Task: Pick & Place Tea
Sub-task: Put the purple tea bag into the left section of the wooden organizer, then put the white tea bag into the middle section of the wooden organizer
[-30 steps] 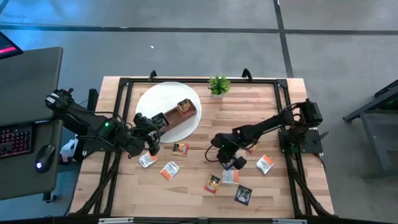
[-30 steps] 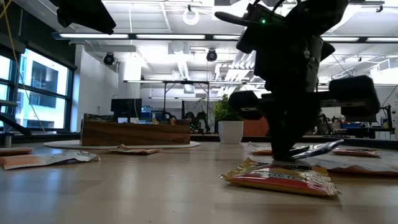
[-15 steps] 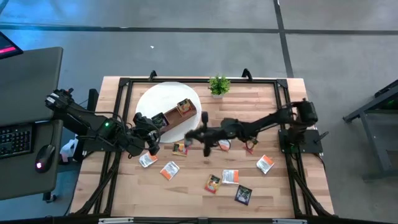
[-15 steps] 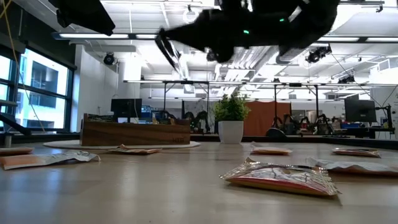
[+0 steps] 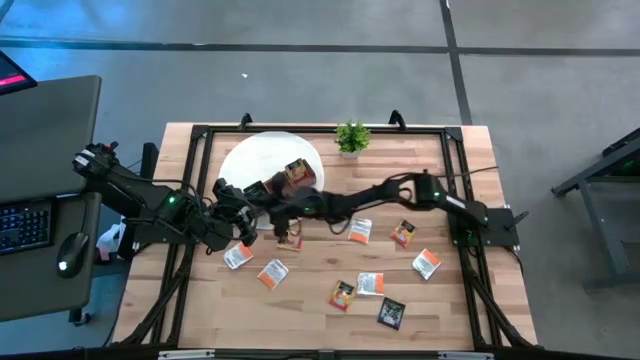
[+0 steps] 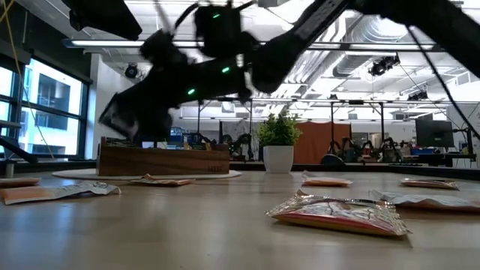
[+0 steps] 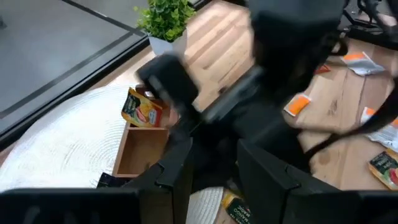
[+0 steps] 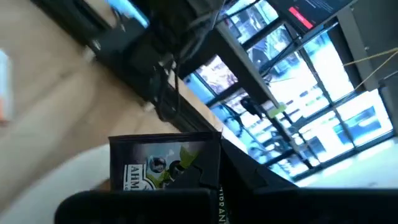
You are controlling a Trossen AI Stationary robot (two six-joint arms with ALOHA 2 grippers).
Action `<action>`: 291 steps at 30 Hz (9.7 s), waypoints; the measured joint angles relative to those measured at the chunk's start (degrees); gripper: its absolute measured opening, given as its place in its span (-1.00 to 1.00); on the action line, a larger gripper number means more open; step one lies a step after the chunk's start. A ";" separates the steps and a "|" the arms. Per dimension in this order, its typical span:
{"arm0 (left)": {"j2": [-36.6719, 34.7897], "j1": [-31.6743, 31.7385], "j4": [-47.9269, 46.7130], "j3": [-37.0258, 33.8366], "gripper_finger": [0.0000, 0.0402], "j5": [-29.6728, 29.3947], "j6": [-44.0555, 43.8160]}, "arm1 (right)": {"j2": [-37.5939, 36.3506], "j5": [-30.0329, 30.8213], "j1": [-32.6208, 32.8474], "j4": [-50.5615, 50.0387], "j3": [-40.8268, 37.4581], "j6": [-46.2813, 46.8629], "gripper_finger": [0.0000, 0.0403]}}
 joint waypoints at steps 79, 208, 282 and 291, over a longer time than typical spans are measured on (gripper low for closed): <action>0.02 -0.01 1.24 0.00 -0.38 1.51 2.40 | -54.74 -17.26 24.39 -66.66 -37.76 51.53 -0.72; 0.00 0.00 4.63 0.00 -0.38 0.20 5.47 | 0.96 14.91 0.87 -8.09 -0.28 -29.56 -0.95; 19.67 -5.68 1.62 -15.57 -0.39 51.62 -56.43 | -26.44 9.79 11.49 -48.77 -24.23 30.52 -0.95; 19.39 -5.66 5.73 -20.48 -0.58 51.46 -54.64 | -26.44 9.69 9.89 -48.50 -24.23 30.81 -0.98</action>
